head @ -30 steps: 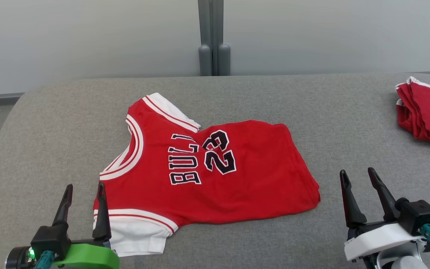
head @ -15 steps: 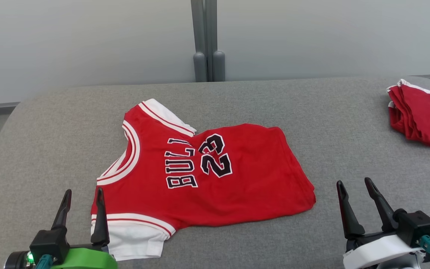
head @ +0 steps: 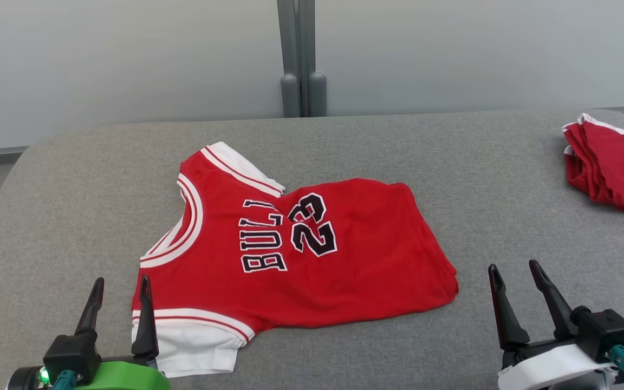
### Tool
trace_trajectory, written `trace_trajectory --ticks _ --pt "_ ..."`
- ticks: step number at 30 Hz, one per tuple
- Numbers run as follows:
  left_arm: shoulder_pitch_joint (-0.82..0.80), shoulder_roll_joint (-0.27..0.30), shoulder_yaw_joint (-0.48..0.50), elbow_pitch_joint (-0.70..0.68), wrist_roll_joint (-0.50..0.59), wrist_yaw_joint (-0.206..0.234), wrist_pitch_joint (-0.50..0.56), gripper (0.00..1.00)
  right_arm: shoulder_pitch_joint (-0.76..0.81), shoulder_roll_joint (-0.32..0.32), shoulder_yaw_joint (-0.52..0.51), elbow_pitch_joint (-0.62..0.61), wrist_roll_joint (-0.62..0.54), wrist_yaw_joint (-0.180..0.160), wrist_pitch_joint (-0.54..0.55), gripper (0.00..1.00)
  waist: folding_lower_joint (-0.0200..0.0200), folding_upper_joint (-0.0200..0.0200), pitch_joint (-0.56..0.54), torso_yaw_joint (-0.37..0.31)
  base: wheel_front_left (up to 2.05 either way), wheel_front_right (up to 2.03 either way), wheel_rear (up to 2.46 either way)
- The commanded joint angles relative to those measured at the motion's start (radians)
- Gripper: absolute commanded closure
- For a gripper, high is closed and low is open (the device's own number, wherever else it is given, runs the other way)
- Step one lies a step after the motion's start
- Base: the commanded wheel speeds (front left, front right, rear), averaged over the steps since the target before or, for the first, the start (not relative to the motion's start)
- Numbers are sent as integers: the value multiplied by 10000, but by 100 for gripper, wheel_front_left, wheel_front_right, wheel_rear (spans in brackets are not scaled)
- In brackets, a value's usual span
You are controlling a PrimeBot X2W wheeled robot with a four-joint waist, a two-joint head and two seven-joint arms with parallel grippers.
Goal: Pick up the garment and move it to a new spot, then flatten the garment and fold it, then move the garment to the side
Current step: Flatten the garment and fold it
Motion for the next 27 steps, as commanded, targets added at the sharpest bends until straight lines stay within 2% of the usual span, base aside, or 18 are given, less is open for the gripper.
trace_trajectory --ticks 1,17,27 --pt "79 7 33 5 93 -33 -28 0 107 -8 -11 -18 -42 -14 -29 0 0 0 4 4 0 0 0" --pt "224 -17 61 275 192 -85 -28 0 -66 -47 -20 221 7 -14 -29 0 0 0 56 65 0 0 0" --pt "574 -15 -71 1298 227 -142 -29 0 -509 -138 74 1314 121 -14 -29 0 0 0 241 225 0 0 0"
